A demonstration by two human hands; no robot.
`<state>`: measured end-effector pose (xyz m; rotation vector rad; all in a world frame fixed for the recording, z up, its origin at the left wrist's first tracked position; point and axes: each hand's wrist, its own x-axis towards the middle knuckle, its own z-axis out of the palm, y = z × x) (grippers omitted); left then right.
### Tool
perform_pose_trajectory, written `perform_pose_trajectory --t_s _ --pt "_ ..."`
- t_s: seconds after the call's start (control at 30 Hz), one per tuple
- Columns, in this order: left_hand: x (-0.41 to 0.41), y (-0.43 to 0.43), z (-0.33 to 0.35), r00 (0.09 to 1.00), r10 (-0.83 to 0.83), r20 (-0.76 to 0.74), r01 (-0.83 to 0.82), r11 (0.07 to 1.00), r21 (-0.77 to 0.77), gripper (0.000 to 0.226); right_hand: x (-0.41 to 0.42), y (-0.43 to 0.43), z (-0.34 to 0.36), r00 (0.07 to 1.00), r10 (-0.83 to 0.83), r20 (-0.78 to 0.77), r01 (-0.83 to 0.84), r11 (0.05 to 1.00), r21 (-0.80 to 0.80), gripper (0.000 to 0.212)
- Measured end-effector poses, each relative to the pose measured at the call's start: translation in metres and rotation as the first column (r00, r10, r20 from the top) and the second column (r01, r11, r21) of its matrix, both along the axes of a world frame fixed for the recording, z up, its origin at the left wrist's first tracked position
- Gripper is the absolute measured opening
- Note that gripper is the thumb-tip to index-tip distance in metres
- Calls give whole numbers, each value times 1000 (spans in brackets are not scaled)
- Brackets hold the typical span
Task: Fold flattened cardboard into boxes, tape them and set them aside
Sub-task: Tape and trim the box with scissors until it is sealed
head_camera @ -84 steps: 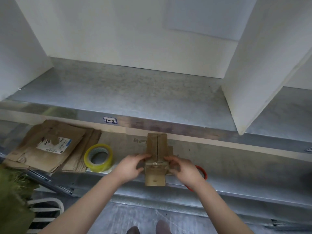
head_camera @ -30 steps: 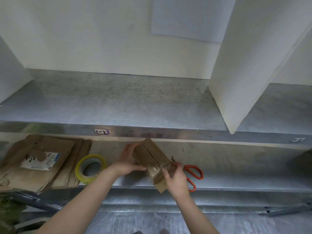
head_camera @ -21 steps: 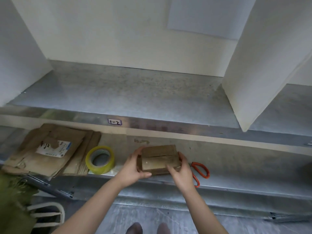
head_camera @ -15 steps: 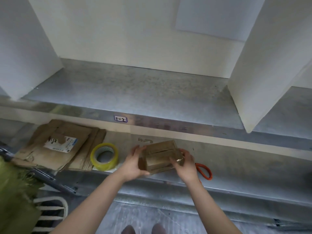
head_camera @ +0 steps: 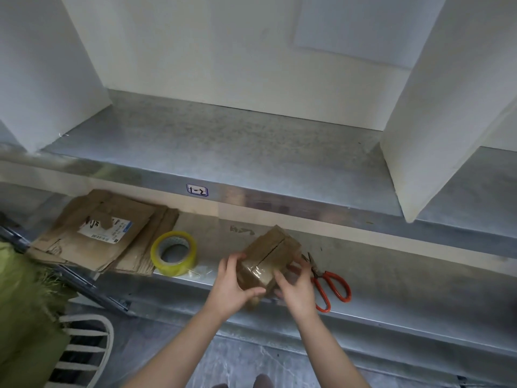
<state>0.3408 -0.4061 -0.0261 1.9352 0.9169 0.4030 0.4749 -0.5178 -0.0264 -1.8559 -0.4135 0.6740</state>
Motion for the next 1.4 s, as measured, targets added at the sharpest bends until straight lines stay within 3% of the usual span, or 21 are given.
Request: perform_pose_trajectory --t_s 0.07,0.17,0.27,0.37,0.5,0.63,0.73,0.83,0.97,1.03,1.23,1.33,1.4 --pt "3 6 3 998 -48 -50 49 999 23 78 6 -4 0 990 125 58 -126 992 22 68" --pt "6 13 6 995 -54 -78 59 996 67 67 11 -7 2 908 327 260 -311 945 -102 83" --pt "7 10 5 998 -45 -41 48 995 89 55 15 -5 -1 859 306 410 -284 952 -114 68" --pt "9 7 2 997 -61 -42 66 991 115 51 21 0 -4 848 290 443 -267 957 -116 56" --pt "8 17 7 976 -118 -181 147 977 156 51 24 -1 3 763 389 517 -297 920 -255 54" --pt "-15 32 19 926 -153 -345 315 819 481 61 14 -10 22 541 364 758 -207 931 -299 52" --pt "-46 54 21 911 -143 -388 384 643 663 53 -12 -8 35 443 371 817 -255 925 -281 43" --pt "-75 86 14 867 -138 -479 469 551 690 48 -49 11 36 367 403 838 -337 898 -283 41" --pt "-109 124 0 797 -146 -586 557 552 620 53 -97 53 14 248 502 828 -358 842 -403 42" --pt "-120 138 -6 773 -164 -612 587 551 593 57 -112 71 -1 259 583 770 -309 805 -506 45" --pt "-124 167 -27 751 -260 -606 643 498 582 54 -115 115 -34 529 626 574 -225 755 -616 44" --pt "-126 172 -30 743 -301 -598 651 533 540 58 -109 124 -36 632 658 410 -246 672 -699 46" --pt "-128 175 -31 739 -333 -585 653 566 503 60 -105 127 -35 638 679 364 -252 630 -735 47"
